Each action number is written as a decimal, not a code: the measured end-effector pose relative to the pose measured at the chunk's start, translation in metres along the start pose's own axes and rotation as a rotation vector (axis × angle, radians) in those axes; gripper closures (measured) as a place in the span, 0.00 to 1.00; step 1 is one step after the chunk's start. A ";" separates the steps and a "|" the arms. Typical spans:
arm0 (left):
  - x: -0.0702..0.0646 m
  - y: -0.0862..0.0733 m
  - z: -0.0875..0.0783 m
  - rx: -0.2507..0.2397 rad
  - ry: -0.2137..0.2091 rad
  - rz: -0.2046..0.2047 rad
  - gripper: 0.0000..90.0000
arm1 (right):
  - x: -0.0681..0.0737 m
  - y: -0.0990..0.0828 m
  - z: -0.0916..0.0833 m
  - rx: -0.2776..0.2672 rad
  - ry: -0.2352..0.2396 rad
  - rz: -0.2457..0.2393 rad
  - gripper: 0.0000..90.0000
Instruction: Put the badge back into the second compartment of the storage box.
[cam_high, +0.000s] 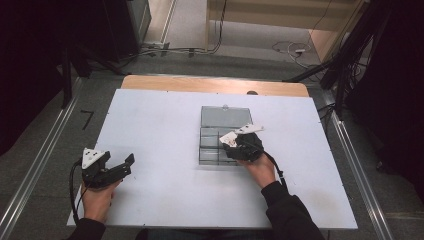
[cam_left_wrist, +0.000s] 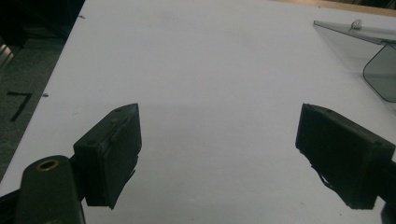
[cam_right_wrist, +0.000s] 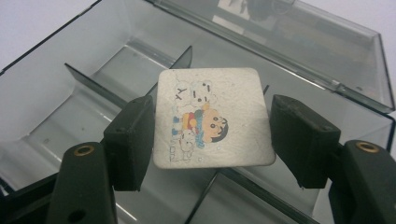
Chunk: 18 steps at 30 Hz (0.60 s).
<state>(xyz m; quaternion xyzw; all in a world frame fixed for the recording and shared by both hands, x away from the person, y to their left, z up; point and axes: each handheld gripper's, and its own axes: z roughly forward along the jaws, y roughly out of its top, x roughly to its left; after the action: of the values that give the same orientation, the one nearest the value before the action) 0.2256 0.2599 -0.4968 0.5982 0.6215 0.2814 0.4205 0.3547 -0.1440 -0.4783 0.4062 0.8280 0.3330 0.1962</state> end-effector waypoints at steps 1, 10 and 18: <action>-0.001 0.000 0.000 0.005 -0.004 0.005 0.17 | 0.000 0.000 0.000 -0.004 -0.007 0.000 0.35; -0.005 0.000 0.002 0.010 -0.021 0.026 0.17 | 0.004 0.002 0.004 0.006 -0.061 -0.020 0.35; -0.006 0.000 0.002 0.009 -0.024 0.025 0.17 | 0.005 0.005 0.009 0.021 -0.068 -0.024 0.35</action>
<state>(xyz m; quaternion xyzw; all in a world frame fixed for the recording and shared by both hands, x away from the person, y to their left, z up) 0.2270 0.2540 -0.4973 0.6110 0.6102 0.2765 0.4217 0.3599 -0.1342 -0.4810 0.4093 0.8291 0.3079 0.2240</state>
